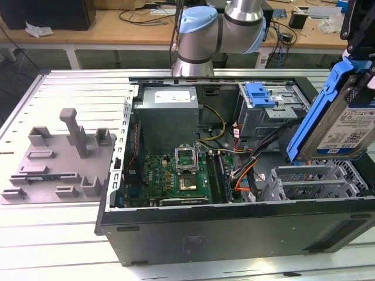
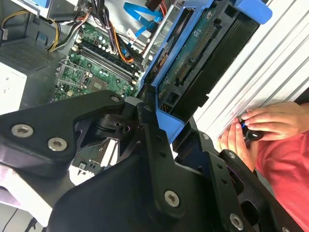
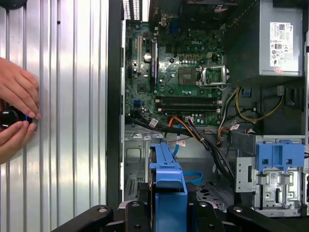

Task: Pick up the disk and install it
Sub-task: 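Insert the disk into the insertion slot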

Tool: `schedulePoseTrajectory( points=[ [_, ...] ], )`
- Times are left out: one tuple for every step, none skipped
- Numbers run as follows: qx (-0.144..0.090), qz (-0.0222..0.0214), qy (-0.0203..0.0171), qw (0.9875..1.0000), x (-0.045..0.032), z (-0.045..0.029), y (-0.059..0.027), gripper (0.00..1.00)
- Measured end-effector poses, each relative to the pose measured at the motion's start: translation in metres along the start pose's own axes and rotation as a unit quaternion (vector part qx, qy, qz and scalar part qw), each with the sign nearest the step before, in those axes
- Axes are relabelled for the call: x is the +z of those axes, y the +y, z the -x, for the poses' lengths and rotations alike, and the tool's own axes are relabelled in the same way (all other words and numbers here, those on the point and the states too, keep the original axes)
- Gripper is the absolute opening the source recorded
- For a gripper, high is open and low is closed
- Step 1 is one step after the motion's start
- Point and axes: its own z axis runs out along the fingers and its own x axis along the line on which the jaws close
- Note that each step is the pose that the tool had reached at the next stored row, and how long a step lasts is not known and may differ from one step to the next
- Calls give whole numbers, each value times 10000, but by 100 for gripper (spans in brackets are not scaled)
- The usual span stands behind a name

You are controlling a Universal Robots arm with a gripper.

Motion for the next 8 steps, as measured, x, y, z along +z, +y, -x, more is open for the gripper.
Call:
schedulePoseTrajectory(
  points=[
    [0, 0, 0, 10000, 3, 0, -4, 37],
    [-1, 0, 0, 10000, 3, 0, -3, 37],
    [-1, 0, 0, 10000, 3, 0, -3, 37],
    [0, 0, -1, 10000, 4, 0, -1, 37],
    [0, 0, -1, 10000, 5, 0, -1, 37],
    [0, -1, -1, 10000, 5, 0, -1, 37],
    [0, -2, 0, 10000, 6, 0, 0, 37],
    [0, -3, -1, 10000, 7, 0, 0, 37]
  ],
)
